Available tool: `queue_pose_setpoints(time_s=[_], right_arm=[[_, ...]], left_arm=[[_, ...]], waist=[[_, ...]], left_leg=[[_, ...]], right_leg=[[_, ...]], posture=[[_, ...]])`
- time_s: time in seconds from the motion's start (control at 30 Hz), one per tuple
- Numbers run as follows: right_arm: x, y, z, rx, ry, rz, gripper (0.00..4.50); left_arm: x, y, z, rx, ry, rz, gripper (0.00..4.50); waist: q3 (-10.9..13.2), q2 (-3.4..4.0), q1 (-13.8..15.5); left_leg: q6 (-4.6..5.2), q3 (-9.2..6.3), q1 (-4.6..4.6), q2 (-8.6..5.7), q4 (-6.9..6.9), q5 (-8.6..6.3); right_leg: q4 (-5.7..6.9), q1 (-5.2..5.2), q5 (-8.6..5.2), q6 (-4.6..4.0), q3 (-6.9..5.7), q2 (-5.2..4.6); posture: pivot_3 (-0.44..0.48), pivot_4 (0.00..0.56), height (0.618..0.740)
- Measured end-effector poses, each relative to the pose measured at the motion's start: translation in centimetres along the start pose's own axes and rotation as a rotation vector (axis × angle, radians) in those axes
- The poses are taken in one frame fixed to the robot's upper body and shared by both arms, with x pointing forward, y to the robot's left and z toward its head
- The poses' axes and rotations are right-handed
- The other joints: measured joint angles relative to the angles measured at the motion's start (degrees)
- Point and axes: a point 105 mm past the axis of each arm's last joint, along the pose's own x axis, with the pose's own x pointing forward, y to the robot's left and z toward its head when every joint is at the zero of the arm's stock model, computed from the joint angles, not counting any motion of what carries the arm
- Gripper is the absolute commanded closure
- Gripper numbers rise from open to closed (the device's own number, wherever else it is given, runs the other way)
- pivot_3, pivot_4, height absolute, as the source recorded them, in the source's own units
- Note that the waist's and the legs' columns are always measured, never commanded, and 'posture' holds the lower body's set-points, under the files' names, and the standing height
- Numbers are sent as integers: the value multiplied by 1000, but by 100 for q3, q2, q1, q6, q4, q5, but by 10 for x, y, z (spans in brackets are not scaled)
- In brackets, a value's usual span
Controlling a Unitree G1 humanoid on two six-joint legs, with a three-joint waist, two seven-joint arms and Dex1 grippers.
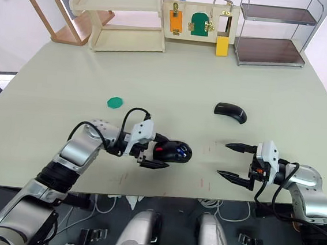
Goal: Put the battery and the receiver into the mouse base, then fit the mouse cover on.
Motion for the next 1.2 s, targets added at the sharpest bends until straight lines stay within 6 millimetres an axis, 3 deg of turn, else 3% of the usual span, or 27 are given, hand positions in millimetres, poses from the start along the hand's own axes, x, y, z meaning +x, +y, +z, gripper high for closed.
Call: queue_pose_setpoints(time_s=[0.33, 0.57, 0.93, 1.2], right_arm=[[-2, 2, 2, 10, -35, 1, 0], [-5, -9, 7, 23, -90, -81, 0], [-18, -67, 15, 14, -69, -391, 0], [-32, -97, 20, 17, 62, -390, 0]], left_arm=[[-41, -4, 9, 21, -154, 82, 119], [-70, -9, 1, -3, -193, 142, 119], [-94, -30, -1, 7, -289, 134, 119], [-107, -35, 10, 35, -328, 179, 119]], waist=[[33, -4, 16], [44, 1, 9], [53, 4, 4], [67, 10, -26]], left_leg=[[-1, 8, -8, -2, 0, 0], [-1, 11, -4, -1, 0, 0], [-1, 29, -4, -1, -2, 0], [-1, 44, 0, -2, -2, 0]], right_leg=[[-8, 0, 0, 1, -2, -11], [-6, 0, 0, 0, -2, -12], [-8, -3, 1, -1, 5, -21], [-8, -5, 2, -1, 16, -24]], posture=[[0, 150, 740], [0, 150, 740], [0, 150, 740], [0, 150, 740]])
